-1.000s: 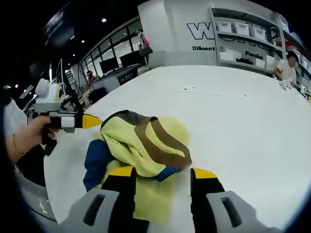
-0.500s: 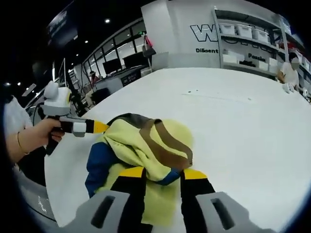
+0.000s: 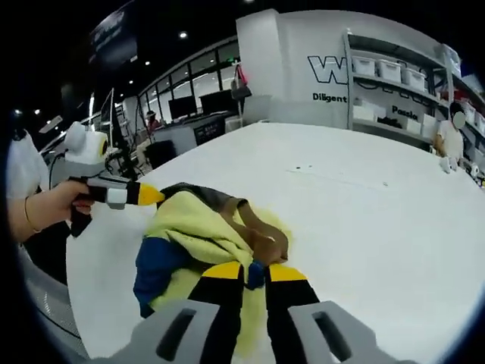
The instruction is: Fold the garment on the visible template until the final outline fits inside the template.
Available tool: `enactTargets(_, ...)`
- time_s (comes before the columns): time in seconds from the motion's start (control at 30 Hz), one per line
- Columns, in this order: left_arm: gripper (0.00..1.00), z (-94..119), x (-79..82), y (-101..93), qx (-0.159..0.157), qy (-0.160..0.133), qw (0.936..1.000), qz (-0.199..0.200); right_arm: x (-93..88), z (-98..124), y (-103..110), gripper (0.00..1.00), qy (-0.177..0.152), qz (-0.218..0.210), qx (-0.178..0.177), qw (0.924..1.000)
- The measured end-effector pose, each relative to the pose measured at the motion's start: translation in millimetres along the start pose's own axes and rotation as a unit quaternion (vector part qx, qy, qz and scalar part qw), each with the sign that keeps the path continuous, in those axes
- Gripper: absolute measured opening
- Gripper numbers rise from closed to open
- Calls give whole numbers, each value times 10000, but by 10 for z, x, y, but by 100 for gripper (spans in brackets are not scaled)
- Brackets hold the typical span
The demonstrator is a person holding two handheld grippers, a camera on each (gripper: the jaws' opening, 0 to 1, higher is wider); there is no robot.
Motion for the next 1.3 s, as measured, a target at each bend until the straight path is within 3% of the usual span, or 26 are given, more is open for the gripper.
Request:
enactTargets(0.37,0,366,400,-64,-118,-547,9979,-333,489,192,-39,2,-700,207,-316,9968)
enactTargets(0.6,0,457,495,-45,-124,-638,9969,-452,683,159,-64,2,-808,357,-591,9943)
enactTargets(0.7,0,507,601,-80,-121,-696,9954,-654,813,131,-99,2,-870,711,-880,9898)
enactTargets(0.9,0,356,658,23,16,-666,9955,-678,943,-142,-131,2,-838,753,-1015,9884)
enactTargets(1.03,0,189,609,143,195,-568,9967,-549,917,-479,-184,2,-597,689,-1052,9903)
enactTargets(1.13,0,63,544,245,368,-340,9974,-516,826,-777,-210,2,-345,592,-1032,9923)
enactTargets(1.3,0,-92,461,362,410,-195,9979,-464,768,-1055,-228,2,-149,685,-1038,9921)
Point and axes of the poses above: the point that each gripper's makers call its tool centre point, and the gripper's own axes: z roughly backward along the fingers, y roughly to its left, x roughly out of its top, the point moved 8 cm from there along z, roughly backward along the fingers, and after that the axes turned 9 degrees about -x, right-handed, at the moved point
